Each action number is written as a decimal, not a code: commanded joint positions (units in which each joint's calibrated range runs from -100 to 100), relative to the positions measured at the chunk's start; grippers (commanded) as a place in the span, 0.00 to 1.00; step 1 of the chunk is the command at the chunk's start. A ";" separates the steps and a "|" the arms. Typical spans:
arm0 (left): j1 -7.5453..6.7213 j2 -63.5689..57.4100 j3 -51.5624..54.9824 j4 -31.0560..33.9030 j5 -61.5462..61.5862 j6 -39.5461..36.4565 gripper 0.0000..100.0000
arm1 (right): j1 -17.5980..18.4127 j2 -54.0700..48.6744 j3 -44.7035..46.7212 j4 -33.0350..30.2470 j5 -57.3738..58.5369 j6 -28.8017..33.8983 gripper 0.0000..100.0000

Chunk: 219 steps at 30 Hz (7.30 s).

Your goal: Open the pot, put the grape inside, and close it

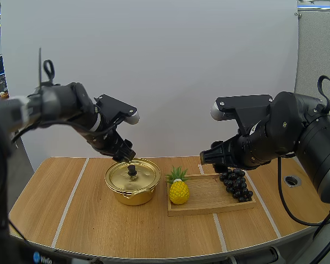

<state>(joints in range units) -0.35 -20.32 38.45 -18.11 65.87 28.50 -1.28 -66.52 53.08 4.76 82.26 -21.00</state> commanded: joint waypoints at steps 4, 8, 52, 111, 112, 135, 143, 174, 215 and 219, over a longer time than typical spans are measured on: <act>-0.18 10.25 -7.96 -1.11 7.58 0.31 1.00 | -0.20 -0.21 -0.51 0.19 -1.07 -0.24 1.00; -1.20 13.16 -8.62 0.29 7.58 0.31 1.00 | -0.20 -0.21 -0.51 0.19 -1.07 -0.24 1.00; -2.68 23.27 -8.72 1.61 2.07 0.11 0.01 | -0.20 -0.21 -0.51 0.19 -1.07 -0.24 1.00; -2.68 -12.32 -49.73 5.63 -18.80 -13.13 0.00 | -0.27 16.50 -0.51 -5.92 -16.38 3.01 1.00; -2.68 -12.32 -49.73 5.63 -18.80 -13.13 0.00 | -0.56 17.99 -0.51 -5.92 -17.77 3.01 1.00; -2.68 -12.32 -49.73 5.63 -18.80 -13.13 0.00 | -12.69 37.06 -0.51 13.40 -28.25 -26.30 1.00; -2.68 -12.32 -49.73 5.63 -18.80 -13.13 0.00 | -12.69 42.04 -0.51 13.40 -32.75 -28.25 1.00; -2.68 -12.32 -49.73 5.63 -18.80 -13.13 0.00 | -12.69 59.53 -0.51 16.01 -42.20 -33.06 1.00; -2.68 -12.32 -49.73 5.63 -18.80 -13.13 0.00 | -8.29 26.33 -11.52 23.44 -16.52 -33.06 0.00; -2.68 -12.32 -49.73 5.63 -18.80 -13.13 0.00 | -5.19 26.10 -17.00 26.41 -6.40 -33.06 0.00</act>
<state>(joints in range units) -2.97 -32.19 -10.87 -12.60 50.34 15.94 -7.82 -39.62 39.04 28.94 70.10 -53.49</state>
